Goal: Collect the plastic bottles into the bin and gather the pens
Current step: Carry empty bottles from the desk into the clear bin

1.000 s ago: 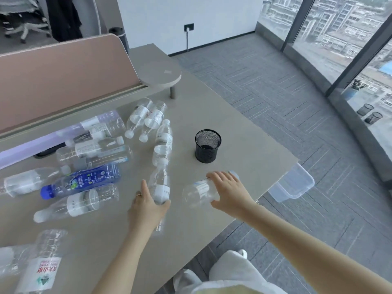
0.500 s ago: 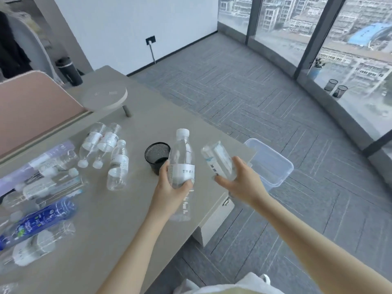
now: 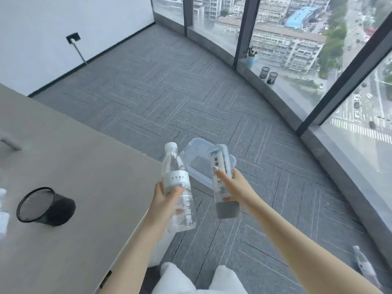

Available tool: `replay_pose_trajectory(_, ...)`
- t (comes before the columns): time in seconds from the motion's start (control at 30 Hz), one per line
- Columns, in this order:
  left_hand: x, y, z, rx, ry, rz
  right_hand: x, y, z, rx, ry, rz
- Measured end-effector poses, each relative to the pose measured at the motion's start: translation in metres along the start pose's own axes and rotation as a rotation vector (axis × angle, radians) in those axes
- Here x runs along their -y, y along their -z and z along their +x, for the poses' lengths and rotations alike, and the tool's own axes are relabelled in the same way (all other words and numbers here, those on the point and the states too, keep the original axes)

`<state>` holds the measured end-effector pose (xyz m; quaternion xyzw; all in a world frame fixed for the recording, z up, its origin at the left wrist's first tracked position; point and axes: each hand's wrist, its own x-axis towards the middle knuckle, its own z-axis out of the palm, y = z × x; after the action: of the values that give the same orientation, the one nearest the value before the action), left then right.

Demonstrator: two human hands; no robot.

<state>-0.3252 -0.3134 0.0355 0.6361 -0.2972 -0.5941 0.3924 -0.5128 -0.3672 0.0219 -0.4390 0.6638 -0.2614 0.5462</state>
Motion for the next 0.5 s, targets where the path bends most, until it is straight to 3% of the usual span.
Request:
replay_pose_trajectory(0.23, -0.018, -0.031, 0.088, 0.008, 0.046, 0.010, -0.014, 0.029, 0.079, -0.011, -0.167, 0.162)
replay_pose_trajectory(0.5, -0.034, -0.048, 0.221, -0.039, 0.110, 0.142, -0.020, 0.028, 0.209, 0.005, -0.362, -0.011)
